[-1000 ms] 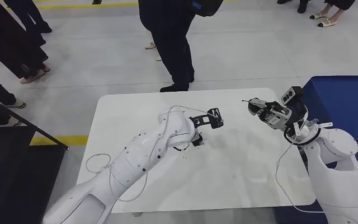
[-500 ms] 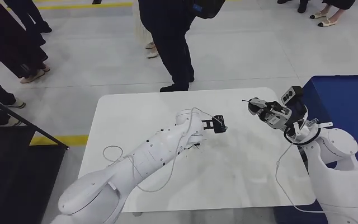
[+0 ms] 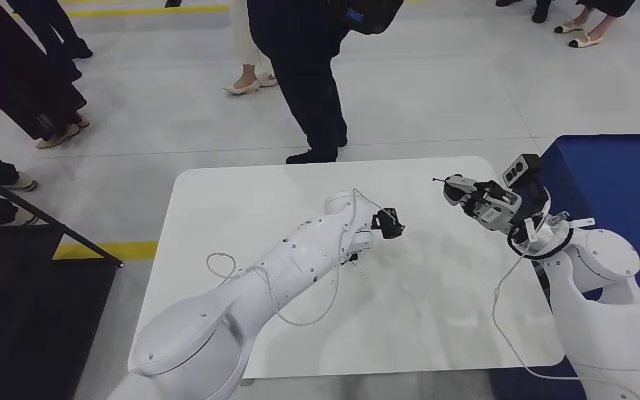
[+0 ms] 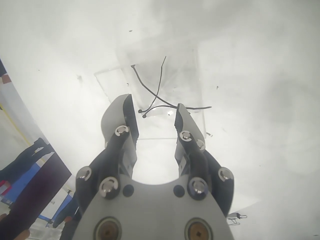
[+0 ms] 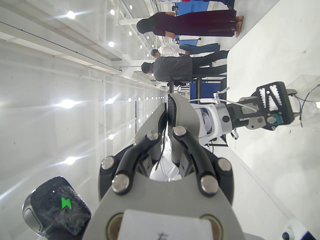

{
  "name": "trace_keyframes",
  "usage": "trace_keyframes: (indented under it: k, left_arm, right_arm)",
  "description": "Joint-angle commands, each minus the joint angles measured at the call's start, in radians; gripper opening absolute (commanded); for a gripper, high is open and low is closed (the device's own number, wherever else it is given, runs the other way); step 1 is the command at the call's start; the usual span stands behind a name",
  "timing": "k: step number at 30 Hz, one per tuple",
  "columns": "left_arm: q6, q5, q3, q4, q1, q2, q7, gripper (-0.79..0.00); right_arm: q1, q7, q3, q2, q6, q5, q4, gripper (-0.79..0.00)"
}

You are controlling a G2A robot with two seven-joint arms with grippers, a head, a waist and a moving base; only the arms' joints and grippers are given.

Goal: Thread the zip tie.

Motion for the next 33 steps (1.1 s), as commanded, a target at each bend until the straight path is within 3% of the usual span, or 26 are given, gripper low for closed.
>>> trace_keyframes:
  k: [1, 12, 18, 33]
  left_arm:
    - [-0.004, -0.009, 0.001, 0.041, -0.007, -0.015, 0.009, -0.505]
    - [0.038, -0.088, -0.032, 0.203, -0.034, -0.080, 0.115, -0.529]
    - [0.082, -0.123, -0.049, 0.269, -0.041, -0.106, 0.113, -0.557]
    - [0.128, -0.152, -0.076, 0.392, -0.051, -0.145, 0.160, -0.606]
  right_arm:
    - [0.000, 0.000, 0.000, 0.000, 0.000, 0.000, 0.000, -0.785]
    - [0.000, 0.000, 0.000, 0.000, 0.000, 0.000, 0.000, -0.785]
    - [0.000, 0.000, 0.000, 0.000, 0.000, 0.000, 0.000, -0.785]
    - [0.000, 0.000, 0.000, 0.000, 0.000, 0.000, 0.000, -0.785]
